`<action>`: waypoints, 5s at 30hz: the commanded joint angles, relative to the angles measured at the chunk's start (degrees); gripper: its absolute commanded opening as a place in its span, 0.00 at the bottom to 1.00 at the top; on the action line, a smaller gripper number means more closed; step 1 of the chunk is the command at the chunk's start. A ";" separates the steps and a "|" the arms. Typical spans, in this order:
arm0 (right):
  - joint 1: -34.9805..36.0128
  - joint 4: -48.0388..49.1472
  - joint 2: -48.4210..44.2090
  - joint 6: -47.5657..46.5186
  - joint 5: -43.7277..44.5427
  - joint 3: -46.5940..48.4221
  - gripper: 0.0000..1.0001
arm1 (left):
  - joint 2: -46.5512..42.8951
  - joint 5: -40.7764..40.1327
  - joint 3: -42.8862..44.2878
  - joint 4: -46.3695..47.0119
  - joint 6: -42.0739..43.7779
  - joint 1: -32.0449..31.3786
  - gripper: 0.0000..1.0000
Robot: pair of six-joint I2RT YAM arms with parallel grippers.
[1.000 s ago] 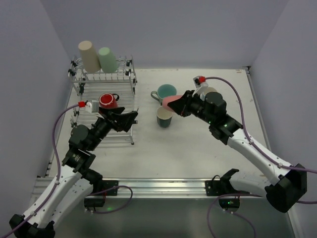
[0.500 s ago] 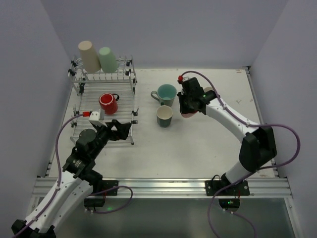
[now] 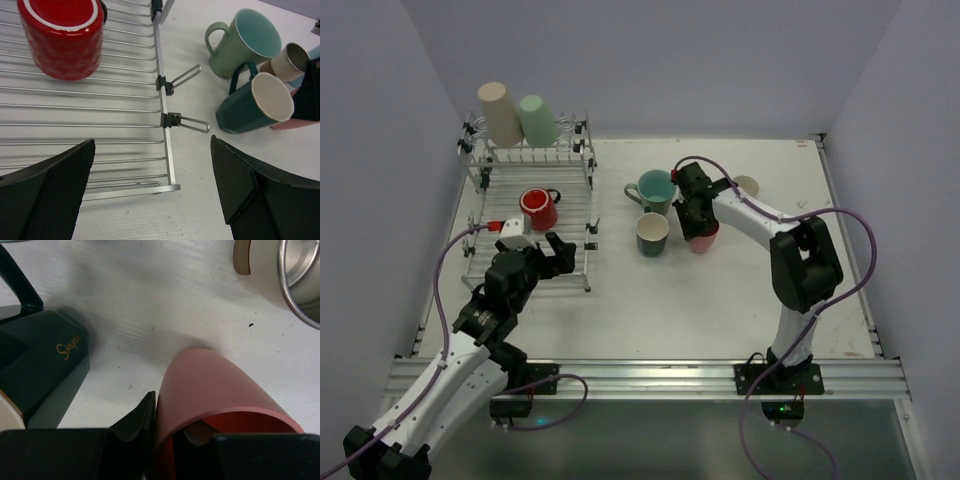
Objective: Unload the cups from the dish rack
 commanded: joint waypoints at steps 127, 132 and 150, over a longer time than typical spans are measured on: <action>22.05 74.71 -42.71 34.97 -26.75 -31.17 0.79 | 3.30 30.77 0.91 56.15 -31.87 1.68 0.18; 22.75 73.04 -38.85 34.26 -27.36 -27.30 0.66 | 3.47 29.02 0.48 58.26 -34.16 -1.22 0.18; 23.98 68.05 -41.73 28.74 -19.99 -26.77 0.00 | 0.31 22.69 4.93 44.15 -22.95 -6.50 0.94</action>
